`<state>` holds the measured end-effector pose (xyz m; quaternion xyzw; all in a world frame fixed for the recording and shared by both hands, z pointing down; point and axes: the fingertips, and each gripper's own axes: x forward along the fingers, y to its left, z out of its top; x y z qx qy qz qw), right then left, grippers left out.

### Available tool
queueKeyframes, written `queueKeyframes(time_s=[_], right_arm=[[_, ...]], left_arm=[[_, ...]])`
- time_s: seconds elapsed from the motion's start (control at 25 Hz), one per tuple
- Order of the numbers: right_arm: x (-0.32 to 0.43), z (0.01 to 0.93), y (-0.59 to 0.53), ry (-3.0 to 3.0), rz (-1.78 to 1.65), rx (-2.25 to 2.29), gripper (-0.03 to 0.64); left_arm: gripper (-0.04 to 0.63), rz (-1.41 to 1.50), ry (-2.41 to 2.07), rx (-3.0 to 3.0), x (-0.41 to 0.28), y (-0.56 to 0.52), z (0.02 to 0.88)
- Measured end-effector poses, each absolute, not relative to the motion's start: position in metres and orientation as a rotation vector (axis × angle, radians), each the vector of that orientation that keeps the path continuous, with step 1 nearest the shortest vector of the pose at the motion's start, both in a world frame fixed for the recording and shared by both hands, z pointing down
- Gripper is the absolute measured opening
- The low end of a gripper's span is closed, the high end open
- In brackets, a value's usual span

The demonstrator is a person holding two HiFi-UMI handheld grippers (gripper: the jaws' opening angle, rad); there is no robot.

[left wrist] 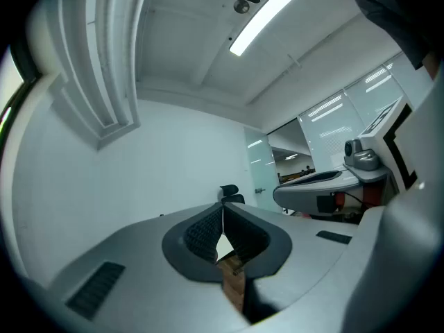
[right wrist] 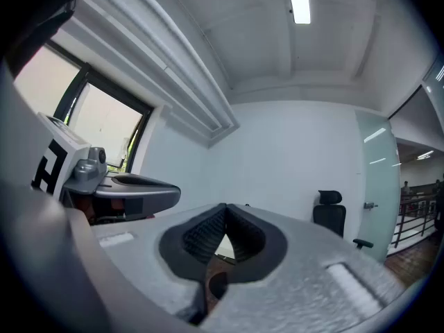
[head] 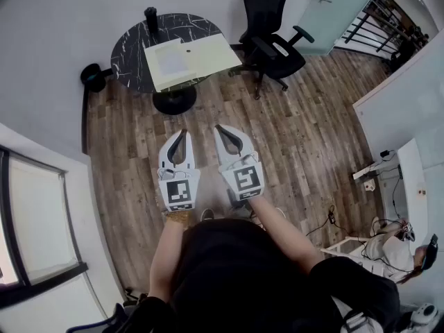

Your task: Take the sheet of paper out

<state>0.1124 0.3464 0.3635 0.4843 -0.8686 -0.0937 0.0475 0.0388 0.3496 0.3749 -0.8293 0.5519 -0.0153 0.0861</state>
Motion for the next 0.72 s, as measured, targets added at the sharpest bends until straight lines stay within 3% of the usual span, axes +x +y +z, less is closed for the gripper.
queueKeyframes(time_s=[0.72], right_arm=[[0.126, 0.360, 0.306, -2.685, -0.230, 1.453, -0.002]], left_arm=[[0.009, -0.018, 1.658, -2.517, 0.058, 0.308, 0.367]])
